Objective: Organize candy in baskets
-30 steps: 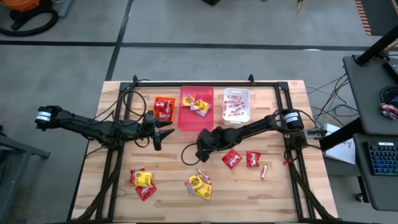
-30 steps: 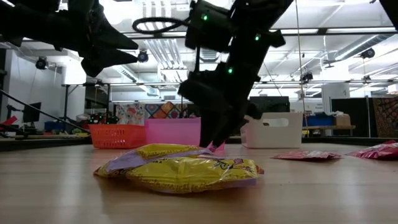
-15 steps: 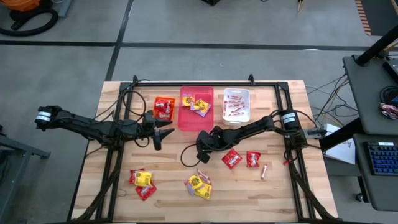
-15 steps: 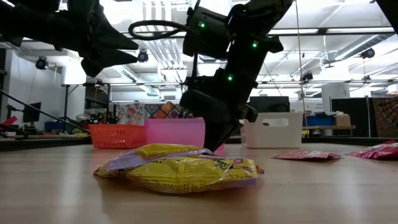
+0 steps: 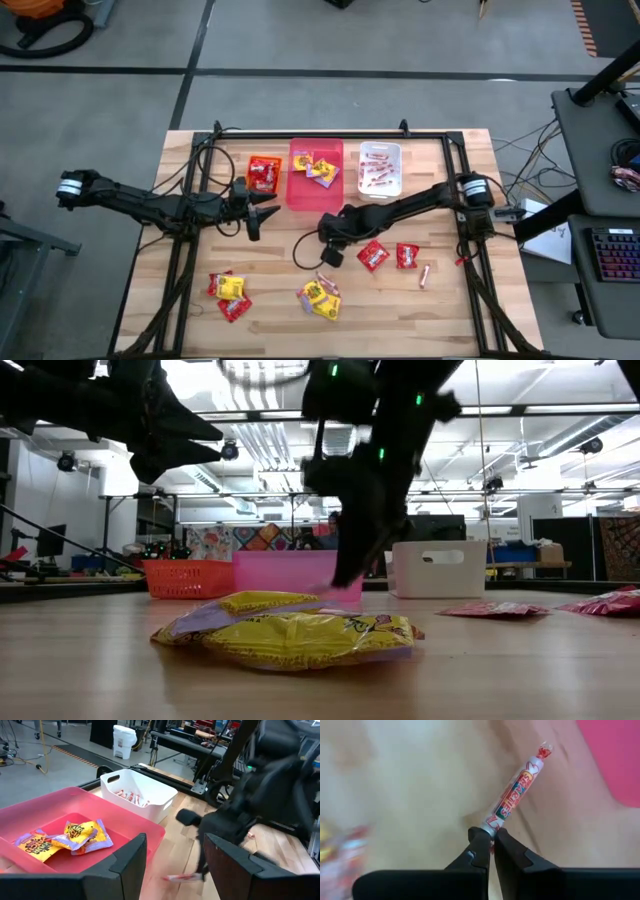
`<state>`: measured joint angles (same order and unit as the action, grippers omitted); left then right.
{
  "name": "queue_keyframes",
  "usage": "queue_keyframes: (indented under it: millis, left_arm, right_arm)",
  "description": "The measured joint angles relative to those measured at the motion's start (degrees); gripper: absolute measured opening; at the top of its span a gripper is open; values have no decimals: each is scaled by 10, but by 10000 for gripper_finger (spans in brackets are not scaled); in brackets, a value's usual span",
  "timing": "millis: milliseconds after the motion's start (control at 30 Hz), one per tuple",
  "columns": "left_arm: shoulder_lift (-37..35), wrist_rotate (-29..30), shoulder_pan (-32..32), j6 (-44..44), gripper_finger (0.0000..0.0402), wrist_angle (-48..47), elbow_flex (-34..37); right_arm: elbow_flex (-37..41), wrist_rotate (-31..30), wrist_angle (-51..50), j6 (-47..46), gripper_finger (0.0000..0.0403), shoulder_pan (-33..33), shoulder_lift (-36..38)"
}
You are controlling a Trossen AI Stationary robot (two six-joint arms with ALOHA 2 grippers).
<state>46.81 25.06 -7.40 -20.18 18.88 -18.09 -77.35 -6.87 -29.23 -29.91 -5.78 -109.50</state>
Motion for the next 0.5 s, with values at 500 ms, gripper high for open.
queue_keyframes:
  millis: [500]
  left_arm:
    - [0, 0, 0, 0, 181, -2, 0]
  right_arm:
    - [-2, 85, -15, 63, 12, 6, 127]
